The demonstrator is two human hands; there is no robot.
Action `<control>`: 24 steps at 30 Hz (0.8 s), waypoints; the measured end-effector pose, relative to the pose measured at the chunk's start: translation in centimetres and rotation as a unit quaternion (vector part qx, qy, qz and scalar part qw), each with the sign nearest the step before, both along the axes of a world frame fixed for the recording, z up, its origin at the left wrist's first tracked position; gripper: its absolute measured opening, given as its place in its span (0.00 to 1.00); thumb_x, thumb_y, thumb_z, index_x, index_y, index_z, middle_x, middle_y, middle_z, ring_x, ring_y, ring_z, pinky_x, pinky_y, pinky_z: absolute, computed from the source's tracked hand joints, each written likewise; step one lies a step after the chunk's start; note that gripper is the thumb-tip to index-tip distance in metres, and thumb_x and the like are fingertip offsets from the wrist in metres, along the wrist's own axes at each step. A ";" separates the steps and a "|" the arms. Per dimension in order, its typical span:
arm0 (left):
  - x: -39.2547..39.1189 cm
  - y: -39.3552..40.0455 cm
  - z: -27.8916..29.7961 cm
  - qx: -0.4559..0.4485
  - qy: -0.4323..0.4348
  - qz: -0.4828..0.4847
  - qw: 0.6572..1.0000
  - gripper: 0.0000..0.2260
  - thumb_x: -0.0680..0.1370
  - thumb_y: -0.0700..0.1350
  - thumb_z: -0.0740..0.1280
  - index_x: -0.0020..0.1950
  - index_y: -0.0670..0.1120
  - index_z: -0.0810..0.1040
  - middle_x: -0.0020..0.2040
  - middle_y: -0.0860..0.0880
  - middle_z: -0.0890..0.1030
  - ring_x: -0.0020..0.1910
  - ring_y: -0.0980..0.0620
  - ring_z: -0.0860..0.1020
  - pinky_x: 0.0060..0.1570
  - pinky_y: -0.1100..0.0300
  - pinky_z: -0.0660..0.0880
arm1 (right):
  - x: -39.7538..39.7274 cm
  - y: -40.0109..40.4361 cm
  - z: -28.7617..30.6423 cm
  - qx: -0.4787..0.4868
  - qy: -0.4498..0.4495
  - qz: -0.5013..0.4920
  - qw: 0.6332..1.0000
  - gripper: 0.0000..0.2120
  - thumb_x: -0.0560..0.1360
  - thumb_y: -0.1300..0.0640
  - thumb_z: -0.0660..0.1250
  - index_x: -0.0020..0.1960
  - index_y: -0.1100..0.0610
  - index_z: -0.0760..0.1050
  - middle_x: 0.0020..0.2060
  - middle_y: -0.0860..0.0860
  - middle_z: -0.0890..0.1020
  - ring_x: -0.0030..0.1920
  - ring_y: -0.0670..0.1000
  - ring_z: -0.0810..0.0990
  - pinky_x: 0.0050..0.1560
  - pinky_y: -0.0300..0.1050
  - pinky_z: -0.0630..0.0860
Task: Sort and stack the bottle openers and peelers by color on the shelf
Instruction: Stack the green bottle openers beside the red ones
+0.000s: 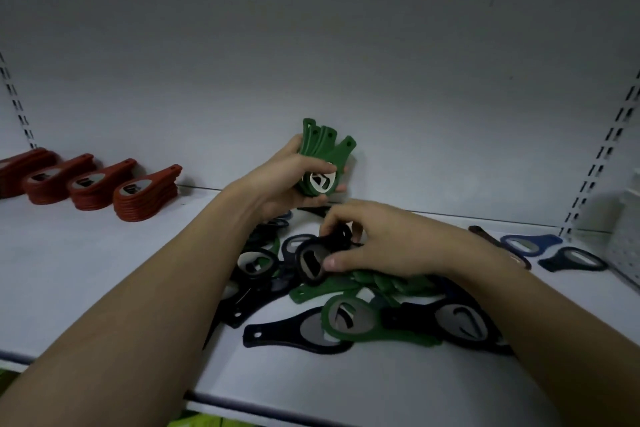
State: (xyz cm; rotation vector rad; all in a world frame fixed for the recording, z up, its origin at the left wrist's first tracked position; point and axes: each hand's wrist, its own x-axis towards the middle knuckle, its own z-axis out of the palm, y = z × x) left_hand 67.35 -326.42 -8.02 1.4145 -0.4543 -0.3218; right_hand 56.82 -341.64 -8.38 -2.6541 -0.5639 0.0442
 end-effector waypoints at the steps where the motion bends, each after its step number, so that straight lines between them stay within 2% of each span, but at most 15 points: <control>1: 0.1 -0.1 -0.1 0.007 -0.001 -0.009 1.000 0.19 0.78 0.33 0.65 0.65 0.50 0.70 0.55 0.45 0.85 0.47 0.46 0.85 0.36 0.56 0.79 | 0.2 -0.4 0.1 0.011 -0.006 -0.009 1.000 0.17 0.74 0.44 0.71 0.60 0.46 0.75 0.54 0.39 0.76 0.51 0.43 0.76 0.48 0.33 0.72; 3: 0.2 -0.2 -0.2 0.029 -0.002 -0.028 0.999 0.17 0.77 0.33 0.65 0.64 0.46 0.73 0.52 0.46 0.85 0.47 0.46 0.83 0.38 0.55 0.79 | 0.2 -1.4 0.8 0.059 -0.009 -0.025 0.998 0.15 0.74 0.45 0.71 0.59 0.45 0.75 0.55 0.40 0.77 0.50 0.47 0.78 0.48 0.38 0.76; 5: 0.1 -0.5 -0.3 0.049 0.002 -0.045 0.998 0.15 0.75 0.31 0.65 0.60 0.42 0.76 0.48 0.46 0.83 0.46 0.48 0.80 0.35 0.58 0.78 | 0.1 -2.7 1.9 0.106 -0.016 -0.047 0.993 0.13 0.74 0.45 0.71 0.57 0.43 0.76 0.54 0.39 0.78 0.47 0.48 0.81 0.47 0.43 0.80; 7: -0.1 -0.7 -0.5 0.054 0.010 -0.058 0.997 0.17 0.74 0.29 0.65 0.60 0.40 0.78 0.47 0.46 0.80 0.46 0.49 0.78 0.35 0.60 0.78 | -0.3 -4.0 3.0 0.111 -0.020 -0.055 0.992 0.11 0.73 0.46 0.72 0.54 0.43 0.77 0.52 0.41 0.79 0.41 0.43 0.80 0.41 0.37 0.78; 9: -0.3 -1.0 -0.7 0.051 0.012 -0.065 0.997 0.16 0.74 0.27 0.64 0.59 0.41 0.78 0.43 0.47 0.78 0.43 0.50 0.77 0.38 0.60 0.79 | -0.9 -5.0 3.8 0.085 0.028 -0.027 0.996 0.08 0.72 0.49 0.74 0.50 0.46 0.79 0.48 0.45 0.82 0.36 0.41 0.78 0.37 0.32 0.72; 11: -0.5 -1.2 -0.8 0.044 0.017 -0.056 0.997 0.13 0.76 0.28 0.64 0.54 0.43 0.77 0.43 0.48 0.79 0.41 0.52 0.80 0.38 0.60 0.80 | -1.5 -5.5 4.3 0.032 0.125 0.005 0.992 0.09 0.70 0.52 0.76 0.48 0.47 0.80 0.47 0.46 0.83 0.37 0.41 0.77 0.40 0.36 0.73; 12: -0.6 -1.3 -0.8 0.039 0.022 -0.047 0.998 0.11 0.76 0.29 0.64 0.53 0.43 0.77 0.45 0.47 0.81 0.41 0.51 0.82 0.36 0.61 0.80 | -1.8 -5.5 4.3 -0.002 0.168 0.009 0.986 0.10 0.69 0.52 0.78 0.48 0.46 0.81 0.47 0.44 0.82 0.38 0.41 0.76 0.43 0.39 0.74; 14: -0.7 -1.3 -0.7 0.042 0.023 -0.024 0.999 0.08 0.78 0.34 0.65 0.54 0.45 0.75 0.48 0.48 0.83 0.43 0.49 0.85 0.29 0.62 0.77 | -2.1 -5.3 4.1 -0.069 0.203 -0.001 0.977 0.12 0.67 0.52 0.79 0.47 0.43 0.80 0.45 0.40 0.79 0.37 0.41 0.75 0.43 0.37 0.73; 16: -0.7 -1.3 -0.8 0.062 0.006 0.003 0.998 0.06 0.79 0.40 0.67 0.55 0.48 0.75 0.47 0.48 0.84 0.42 0.48 0.85 0.25 0.63 0.72 | -2.0 -4.9 3.8 -0.104 0.195 -0.013 0.975 0.13 0.66 0.51 0.80 0.46 0.42 0.79 0.41 0.35 0.76 0.35 0.39 0.73 0.38 0.33 0.71; 19: -0.7 -1.3 -0.7 0.073 -0.016 0.027 0.997 0.10 0.77 0.48 0.71 0.57 0.48 0.78 0.46 0.48 0.82 0.40 0.49 0.83 0.25 0.63 0.69 | -1.7 -4.6 3.4 -0.092 0.157 -0.021 0.983 0.09 0.68 0.51 0.78 0.45 0.46 0.80 0.30 0.31 0.75 0.29 0.38 0.71 0.33 0.29 0.67; 21: -0.7 -1.4 -0.7 0.065 -0.019 0.027 0.997 0.12 0.75 0.46 0.73 0.57 0.46 0.79 0.47 0.48 0.81 0.40 0.51 0.82 0.27 0.62 0.71 | -1.6 -4.9 3.5 -0.050 0.134 -0.029 0.989 0.07 0.70 0.54 0.77 0.46 0.51 0.81 0.27 0.33 0.75 0.27 0.37 0.71 0.31 0.28 0.66; 24: -0.8 -1.4 -0.6 0.043 -0.009 0.011 0.999 0.12 0.74 0.40 0.74 0.56 0.43 0.78 0.45 0.46 0.80 0.40 0.52 0.82 0.32 0.62 0.76 | -1.7 -5.6 3.9 0.041 0.104 -0.045 0.993 0.06 0.73 0.54 0.74 0.47 0.54 0.80 0.28 0.38 0.78 0.28 0.40 0.72 0.32 0.30 0.67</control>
